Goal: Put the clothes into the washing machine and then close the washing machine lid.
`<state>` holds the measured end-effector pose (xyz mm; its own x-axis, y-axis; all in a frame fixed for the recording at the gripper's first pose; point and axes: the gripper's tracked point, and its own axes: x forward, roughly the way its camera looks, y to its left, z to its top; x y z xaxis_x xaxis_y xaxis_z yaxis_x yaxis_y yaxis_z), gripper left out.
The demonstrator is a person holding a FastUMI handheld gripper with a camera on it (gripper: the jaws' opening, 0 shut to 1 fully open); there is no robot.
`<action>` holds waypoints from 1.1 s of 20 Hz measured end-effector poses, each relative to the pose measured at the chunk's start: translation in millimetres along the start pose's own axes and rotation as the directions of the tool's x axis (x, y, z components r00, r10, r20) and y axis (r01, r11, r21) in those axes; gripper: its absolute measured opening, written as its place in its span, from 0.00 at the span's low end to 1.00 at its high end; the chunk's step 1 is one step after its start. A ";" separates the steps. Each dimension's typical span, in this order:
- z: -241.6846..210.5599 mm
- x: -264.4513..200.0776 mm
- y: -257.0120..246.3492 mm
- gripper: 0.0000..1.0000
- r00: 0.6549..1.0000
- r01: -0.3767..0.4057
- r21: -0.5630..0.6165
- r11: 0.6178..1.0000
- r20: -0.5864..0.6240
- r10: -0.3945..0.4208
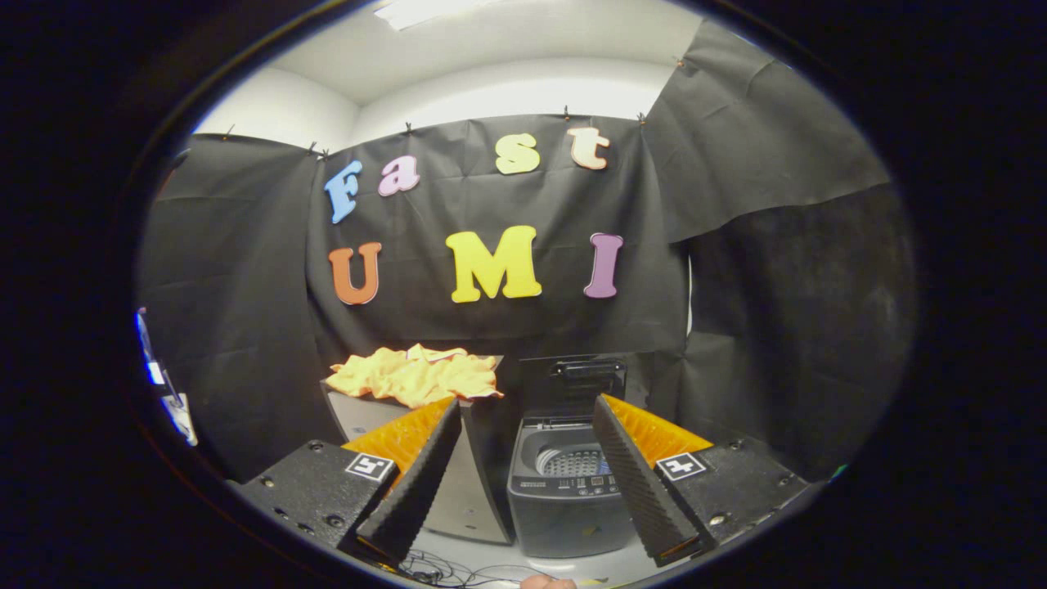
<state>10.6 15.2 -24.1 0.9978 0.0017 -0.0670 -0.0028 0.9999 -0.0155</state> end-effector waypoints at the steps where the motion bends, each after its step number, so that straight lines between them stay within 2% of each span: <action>1: 1.8 0.4 -0.3 1.00 1.000 0.002 0.000 1.000 0.001 -0.002; 13: 17.7 23.6 14.9 1.00 1.000 0.003 -0.019 1.000 -0.008 -0.003; 17: 40.2 58.2 31.1 1.00 1.000 -0.028 -0.028 0.999 -0.002 0.028; 20: 53.2 101.3 48.9 1.00 0.999 -0.050 -0.059 0.997 -0.003 0.050; 22: 54.8 137.1 73.9 1.00 0.995 -0.095 -0.074 0.993 -0.023 0.094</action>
<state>150.8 90.1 20.3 0.9913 0.0952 -0.0908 -0.1028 0.9913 -0.0827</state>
